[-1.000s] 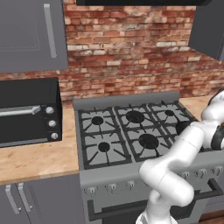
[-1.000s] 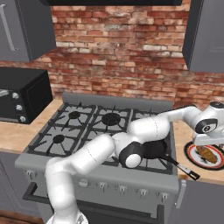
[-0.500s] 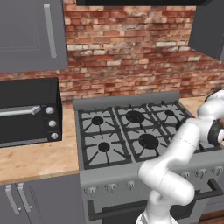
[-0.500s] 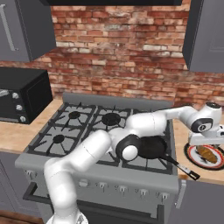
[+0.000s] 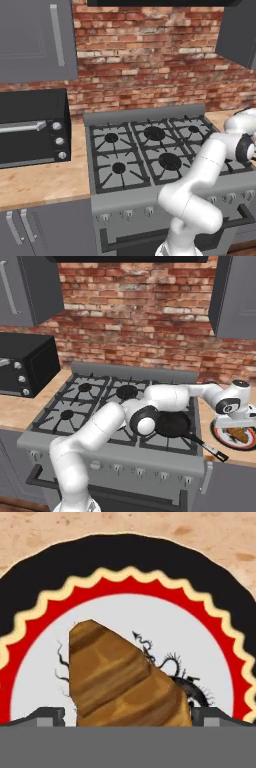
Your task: Pick the croissant and place it on the pan. Then turn on the stove to warm the croissant.
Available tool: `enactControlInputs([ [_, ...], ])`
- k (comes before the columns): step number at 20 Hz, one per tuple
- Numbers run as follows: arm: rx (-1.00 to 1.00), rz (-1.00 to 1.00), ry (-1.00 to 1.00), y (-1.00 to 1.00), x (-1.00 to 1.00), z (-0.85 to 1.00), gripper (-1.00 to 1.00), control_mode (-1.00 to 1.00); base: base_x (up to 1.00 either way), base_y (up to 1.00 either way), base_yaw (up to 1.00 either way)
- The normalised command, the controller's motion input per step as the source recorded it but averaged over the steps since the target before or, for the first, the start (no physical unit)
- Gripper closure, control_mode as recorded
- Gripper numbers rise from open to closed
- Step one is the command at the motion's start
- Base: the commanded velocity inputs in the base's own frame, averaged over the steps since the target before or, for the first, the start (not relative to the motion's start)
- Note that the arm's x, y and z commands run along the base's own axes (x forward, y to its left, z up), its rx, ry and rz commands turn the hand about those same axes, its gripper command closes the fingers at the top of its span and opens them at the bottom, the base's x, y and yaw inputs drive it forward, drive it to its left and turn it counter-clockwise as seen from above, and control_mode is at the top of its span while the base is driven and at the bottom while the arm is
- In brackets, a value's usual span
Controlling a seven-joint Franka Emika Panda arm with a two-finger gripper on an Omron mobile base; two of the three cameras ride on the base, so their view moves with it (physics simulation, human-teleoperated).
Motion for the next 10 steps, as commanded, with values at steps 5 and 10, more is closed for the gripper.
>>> enactControlInputs([
  [5,-0.02,0.01,0.0,-0.03,-0.16,-0.25,1.0,-1.0,0.0,0.0,0.0],
  [10,0.0,0.0,-0.07,-0.04,-0.25,0.31,1.0,-1.0,0.0,0.0,0.0],
])
